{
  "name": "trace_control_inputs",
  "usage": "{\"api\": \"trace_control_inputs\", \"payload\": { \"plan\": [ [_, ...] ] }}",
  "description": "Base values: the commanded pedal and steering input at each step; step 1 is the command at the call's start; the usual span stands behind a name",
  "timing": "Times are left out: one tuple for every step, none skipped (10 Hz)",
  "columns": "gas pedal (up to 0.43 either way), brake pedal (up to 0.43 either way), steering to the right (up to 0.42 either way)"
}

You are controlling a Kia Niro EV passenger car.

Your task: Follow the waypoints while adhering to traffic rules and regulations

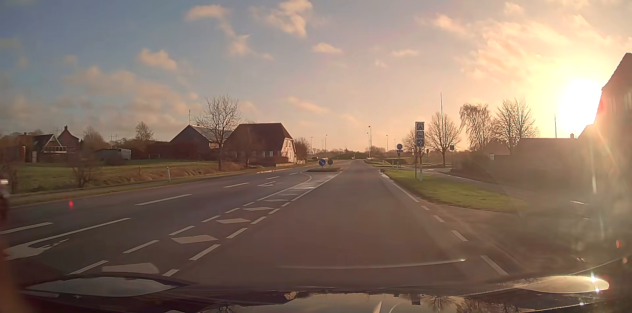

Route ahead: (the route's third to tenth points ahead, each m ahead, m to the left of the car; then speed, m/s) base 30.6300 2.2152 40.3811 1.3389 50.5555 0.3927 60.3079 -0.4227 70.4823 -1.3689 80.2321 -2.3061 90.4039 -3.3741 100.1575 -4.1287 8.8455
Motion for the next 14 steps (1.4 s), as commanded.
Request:
{"api": "trace_control_inputs", "payload": {
  "plan": [
    [0.280, 0.000, 0.038],
    [0.280, 0.000, 0.035],
    [0.268, 0.000, 0.033],
    [0.260, 0.000, 0.033],
    [0.248, 0.000, 0.029],
    [0.248, 0.000, 0.025],
    [0.248, 0.000, 0.020],
    [0.248, 0.000, 0.012],
    [0.248, 0.000, 0.007],
    [0.248, 0.000, 0.006],
    [0.248, 0.000, 0.006],
    [0.240, 0.000, 0.006],
    [0.197, 0.000, 0.006],
    [0.197, 0.000, 0.008]
  ]
}}
